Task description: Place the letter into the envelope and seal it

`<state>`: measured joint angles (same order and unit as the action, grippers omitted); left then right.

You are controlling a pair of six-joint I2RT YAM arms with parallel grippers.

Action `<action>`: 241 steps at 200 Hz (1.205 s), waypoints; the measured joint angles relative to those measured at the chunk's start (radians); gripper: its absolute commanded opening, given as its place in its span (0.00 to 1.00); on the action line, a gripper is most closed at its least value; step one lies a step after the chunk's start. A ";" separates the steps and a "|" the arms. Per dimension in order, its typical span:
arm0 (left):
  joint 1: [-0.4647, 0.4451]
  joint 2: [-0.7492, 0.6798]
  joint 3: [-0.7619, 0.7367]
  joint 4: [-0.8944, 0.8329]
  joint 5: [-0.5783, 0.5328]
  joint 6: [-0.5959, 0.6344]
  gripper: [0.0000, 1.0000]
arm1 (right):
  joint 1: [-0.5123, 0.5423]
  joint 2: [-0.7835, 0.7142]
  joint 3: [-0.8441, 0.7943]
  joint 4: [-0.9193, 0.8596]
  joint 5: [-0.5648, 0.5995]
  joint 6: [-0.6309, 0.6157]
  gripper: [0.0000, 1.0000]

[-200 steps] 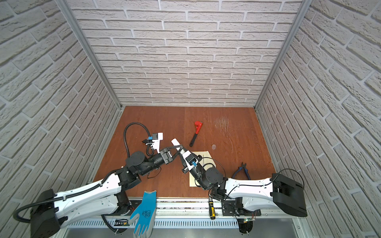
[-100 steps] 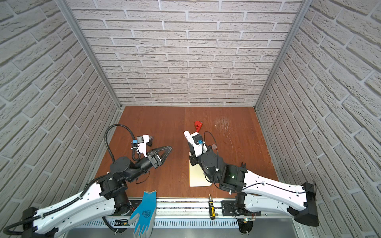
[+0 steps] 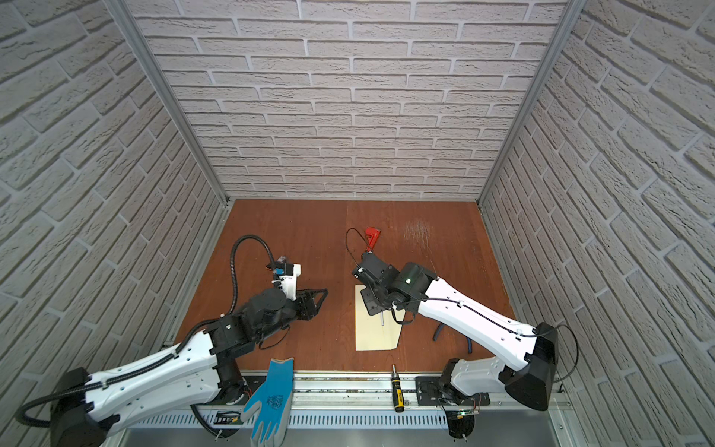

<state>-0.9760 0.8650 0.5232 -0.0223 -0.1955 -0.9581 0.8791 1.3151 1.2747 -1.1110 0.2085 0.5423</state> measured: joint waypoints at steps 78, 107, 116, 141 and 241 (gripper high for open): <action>0.008 0.348 -0.027 0.271 0.153 -0.043 0.10 | -0.032 0.282 0.171 -0.157 -0.041 0.046 0.05; 0.012 0.481 -0.035 0.408 0.212 -0.084 0.01 | -0.058 0.320 0.171 -0.165 -0.055 0.058 0.05; 0.012 0.520 -0.035 0.452 0.230 -0.096 0.00 | -0.071 0.319 0.171 -0.164 -0.060 0.064 0.05; 0.012 0.610 -0.036 0.558 0.272 -0.129 0.00 | -0.103 0.319 0.148 -0.145 -0.093 0.076 0.05; 0.012 0.805 -0.019 0.723 0.347 -0.181 0.00 | -0.141 0.365 0.058 -0.065 -0.241 0.079 0.05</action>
<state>-0.9638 1.6703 0.5041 0.7006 0.1516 -1.1393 0.7380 1.6802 1.3331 -1.1763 -0.0326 0.6212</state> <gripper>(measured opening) 0.045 0.269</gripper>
